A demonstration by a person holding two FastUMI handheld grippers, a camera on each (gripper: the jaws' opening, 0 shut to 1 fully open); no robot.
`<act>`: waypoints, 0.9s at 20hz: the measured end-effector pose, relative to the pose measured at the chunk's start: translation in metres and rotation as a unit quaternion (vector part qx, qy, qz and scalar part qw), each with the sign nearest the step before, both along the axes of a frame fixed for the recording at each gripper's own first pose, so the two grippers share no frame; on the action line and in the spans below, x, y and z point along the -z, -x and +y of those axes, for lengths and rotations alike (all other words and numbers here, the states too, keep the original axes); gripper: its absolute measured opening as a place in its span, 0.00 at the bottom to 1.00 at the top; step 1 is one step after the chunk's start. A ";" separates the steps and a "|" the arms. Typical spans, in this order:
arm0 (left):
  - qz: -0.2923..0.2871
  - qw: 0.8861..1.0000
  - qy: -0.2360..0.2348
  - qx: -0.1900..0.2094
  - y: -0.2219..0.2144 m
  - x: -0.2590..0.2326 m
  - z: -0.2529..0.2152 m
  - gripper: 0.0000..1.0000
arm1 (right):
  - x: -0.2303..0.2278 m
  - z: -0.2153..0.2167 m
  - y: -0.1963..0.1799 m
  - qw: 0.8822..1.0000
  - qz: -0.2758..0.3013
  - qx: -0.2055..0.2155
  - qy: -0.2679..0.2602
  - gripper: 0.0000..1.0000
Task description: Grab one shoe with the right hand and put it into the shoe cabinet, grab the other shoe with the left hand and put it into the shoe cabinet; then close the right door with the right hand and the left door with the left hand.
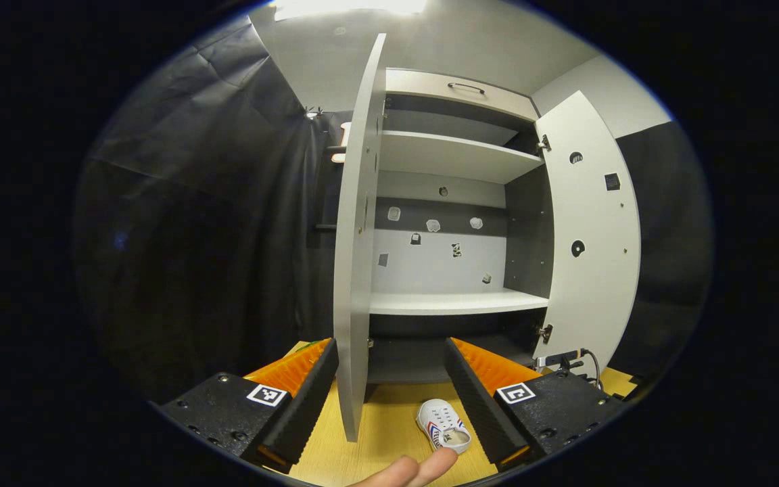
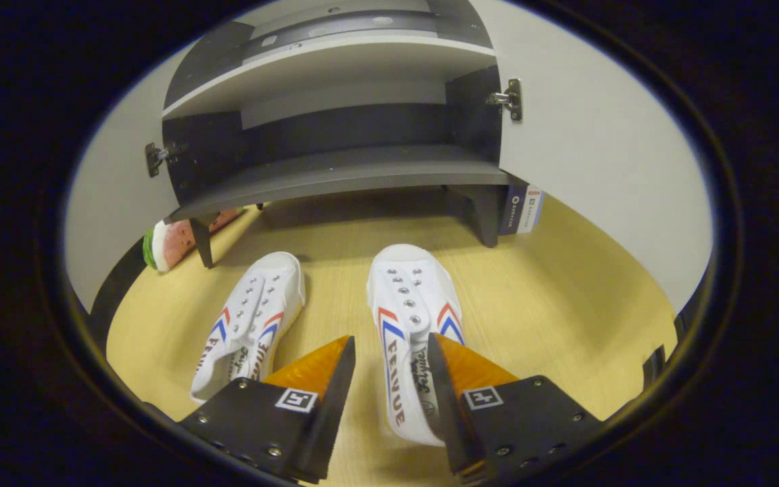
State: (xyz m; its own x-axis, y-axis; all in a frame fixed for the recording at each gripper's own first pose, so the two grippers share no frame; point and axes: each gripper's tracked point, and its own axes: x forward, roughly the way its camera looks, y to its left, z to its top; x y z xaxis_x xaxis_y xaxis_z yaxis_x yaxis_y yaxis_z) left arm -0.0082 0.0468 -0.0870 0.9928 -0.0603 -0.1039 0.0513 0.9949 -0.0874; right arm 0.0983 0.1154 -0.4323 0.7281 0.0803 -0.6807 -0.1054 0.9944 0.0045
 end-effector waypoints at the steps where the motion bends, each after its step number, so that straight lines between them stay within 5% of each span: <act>1: 0.000 1.000 0.000 0.001 0.000 0.000 0.000 0.97 | 0.008 0.003 -0.001 1.000 0.006 -0.001 -0.004 0.64; 2: 0.000 1.000 0.000 0.002 0.000 0.001 0.000 0.97 | 0.015 -0.004 -0.004 1.000 0.022 0.012 -0.001 0.64; 3: 0.002 1.000 0.000 0.004 0.000 0.002 0.000 0.97 | 0.007 -0.005 -0.009 1.000 0.017 0.021 -0.014 0.34; 6: 0.005 1.000 0.000 0.010 0.000 0.005 -0.002 0.97 | 0.012 -0.003 -0.028 0.999 -0.004 0.025 -0.037 0.30; 7: 0.006 1.000 0.000 0.012 -0.001 0.007 -0.003 0.97 | 0.014 -0.002 -0.032 0.999 -0.015 0.024 -0.043 0.12; 10: 0.008 1.000 -0.003 0.013 -0.004 0.011 -0.003 0.97 | 0.012 0.000 -0.037 0.998 -0.055 -0.003 -0.034 0.12; 13: 0.013 1.000 -0.001 0.021 -0.004 0.014 -0.010 0.97 | 0.018 -0.005 -0.046 0.996 -0.081 0.030 -0.009 0.10; 14: 0.014 1.000 -0.003 0.025 -0.004 0.015 -0.011 0.97 | 0.015 -0.001 -0.048 0.996 -0.081 0.024 -0.004 0.01; 18: 0.006 0.999 -0.017 0.033 0.000 0.009 -0.013 0.99 | 0.006 -0.004 -0.041 0.993 -0.090 0.031 -0.070 0.01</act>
